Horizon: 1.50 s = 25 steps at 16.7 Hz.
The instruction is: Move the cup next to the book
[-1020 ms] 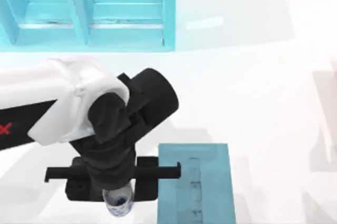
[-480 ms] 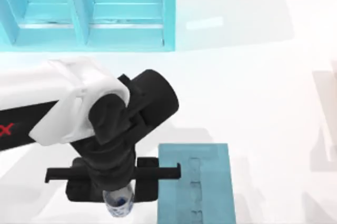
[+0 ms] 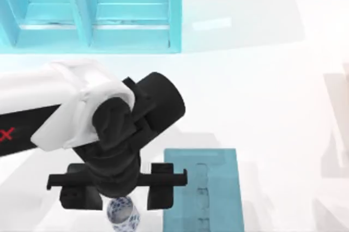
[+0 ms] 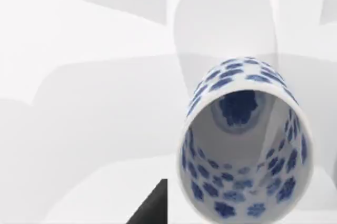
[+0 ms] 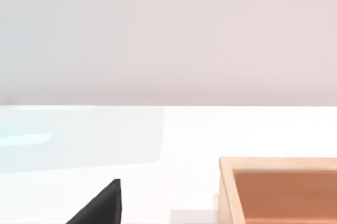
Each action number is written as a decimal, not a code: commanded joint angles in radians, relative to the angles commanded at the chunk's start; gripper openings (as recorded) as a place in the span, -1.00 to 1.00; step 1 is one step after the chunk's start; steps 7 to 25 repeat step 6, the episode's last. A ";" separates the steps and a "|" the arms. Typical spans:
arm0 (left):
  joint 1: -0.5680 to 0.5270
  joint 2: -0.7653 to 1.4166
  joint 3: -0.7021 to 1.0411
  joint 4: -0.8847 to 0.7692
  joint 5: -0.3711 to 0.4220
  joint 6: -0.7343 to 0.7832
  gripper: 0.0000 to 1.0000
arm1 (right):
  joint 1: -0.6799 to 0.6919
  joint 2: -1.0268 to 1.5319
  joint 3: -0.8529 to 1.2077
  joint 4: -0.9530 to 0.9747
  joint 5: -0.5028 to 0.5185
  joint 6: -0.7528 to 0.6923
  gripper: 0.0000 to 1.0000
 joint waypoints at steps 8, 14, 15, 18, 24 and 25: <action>0.000 0.000 0.000 0.000 0.000 0.000 1.00 | 0.000 0.000 0.000 0.000 0.000 0.000 1.00; 0.000 0.000 0.000 0.000 0.000 0.000 1.00 | 0.000 0.000 0.000 0.000 0.000 0.000 1.00; 0.000 0.000 0.000 0.000 0.000 0.000 1.00 | 0.000 0.000 0.000 0.000 0.000 0.000 1.00; 0.000 0.000 0.000 0.000 0.000 0.000 1.00 | 0.000 0.000 0.000 0.000 0.000 0.000 1.00; 0.000 0.000 0.000 0.000 0.000 0.000 1.00 | 0.000 0.000 0.000 0.000 0.000 0.000 1.00; 0.000 0.000 0.000 0.000 0.000 0.000 1.00 | 0.000 0.000 0.000 0.000 0.000 0.000 1.00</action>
